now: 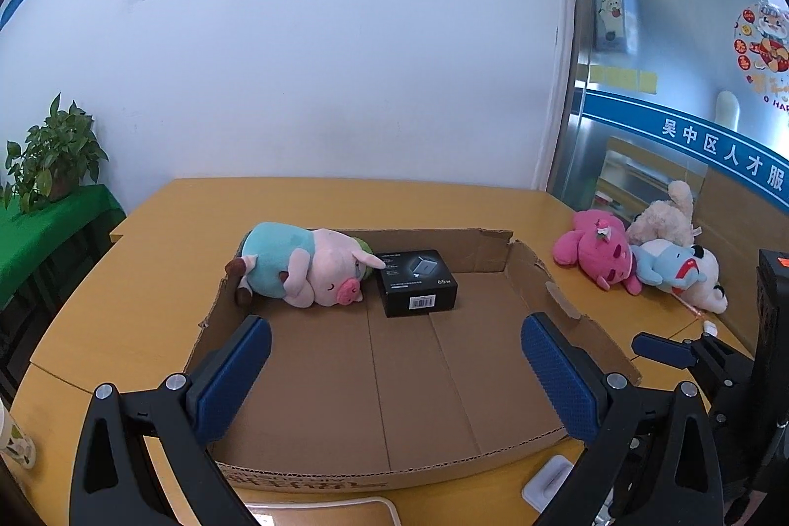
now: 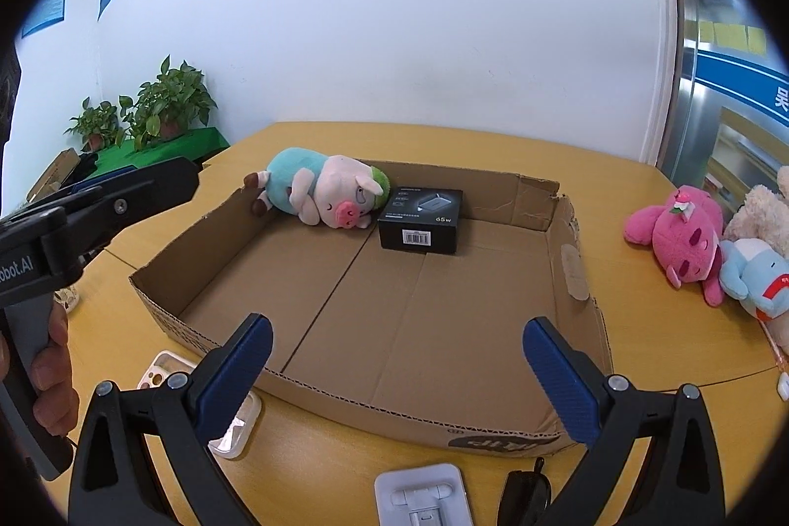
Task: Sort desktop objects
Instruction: 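Move the right gripper to the black sunglasses and grasp them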
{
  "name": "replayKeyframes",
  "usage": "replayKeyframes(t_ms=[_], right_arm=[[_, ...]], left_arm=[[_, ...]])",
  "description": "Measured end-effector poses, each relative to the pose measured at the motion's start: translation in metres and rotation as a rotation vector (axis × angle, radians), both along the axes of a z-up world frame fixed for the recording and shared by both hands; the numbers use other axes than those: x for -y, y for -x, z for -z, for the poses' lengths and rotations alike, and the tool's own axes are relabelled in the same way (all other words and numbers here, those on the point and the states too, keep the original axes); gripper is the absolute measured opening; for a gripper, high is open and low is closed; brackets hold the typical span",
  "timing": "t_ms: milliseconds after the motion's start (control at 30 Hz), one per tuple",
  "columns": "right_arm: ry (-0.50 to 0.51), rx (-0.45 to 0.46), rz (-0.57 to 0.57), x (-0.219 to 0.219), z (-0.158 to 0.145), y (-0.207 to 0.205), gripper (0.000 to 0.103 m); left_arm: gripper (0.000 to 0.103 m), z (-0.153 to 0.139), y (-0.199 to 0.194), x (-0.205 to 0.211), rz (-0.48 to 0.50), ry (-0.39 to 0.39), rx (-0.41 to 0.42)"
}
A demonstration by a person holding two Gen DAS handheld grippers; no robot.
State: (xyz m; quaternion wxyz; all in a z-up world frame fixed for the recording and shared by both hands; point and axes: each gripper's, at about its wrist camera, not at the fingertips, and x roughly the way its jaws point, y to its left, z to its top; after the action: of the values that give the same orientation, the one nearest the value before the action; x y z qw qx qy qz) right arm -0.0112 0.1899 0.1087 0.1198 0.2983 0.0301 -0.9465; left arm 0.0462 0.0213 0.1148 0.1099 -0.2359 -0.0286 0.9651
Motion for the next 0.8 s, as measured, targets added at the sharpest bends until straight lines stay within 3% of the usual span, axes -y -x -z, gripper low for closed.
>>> replayKeyframes(t_ms=[233, 467, 600, 700, 800], right_arm=[[0.017, 0.026, -0.055, -0.029, 0.015, -0.030, 0.102], [-0.076, 0.191, -0.031, -0.095, 0.059, -0.088, 0.102], [-0.016, 0.283, -0.027, -0.115, 0.085, -0.100, 0.101], [-0.033, 0.306, -0.021, -0.114, 0.097, -0.100, 0.098], [-0.047, 0.310, -0.049, -0.107, 0.101, -0.095, 0.087]], left_arm=[[0.103, 0.033, -0.009, 0.014, 0.051, -0.042, 0.113], [0.103, 0.073, -0.019, 0.008, 0.135, -0.070, 0.224], [0.102, 0.089, -0.020, -0.011, 0.206, -0.093, 0.275], [0.102, 0.097, -0.020, -0.024, 0.240, -0.113, 0.309], [0.102, 0.100, -0.020, -0.035, 0.261, -0.113, 0.325]])
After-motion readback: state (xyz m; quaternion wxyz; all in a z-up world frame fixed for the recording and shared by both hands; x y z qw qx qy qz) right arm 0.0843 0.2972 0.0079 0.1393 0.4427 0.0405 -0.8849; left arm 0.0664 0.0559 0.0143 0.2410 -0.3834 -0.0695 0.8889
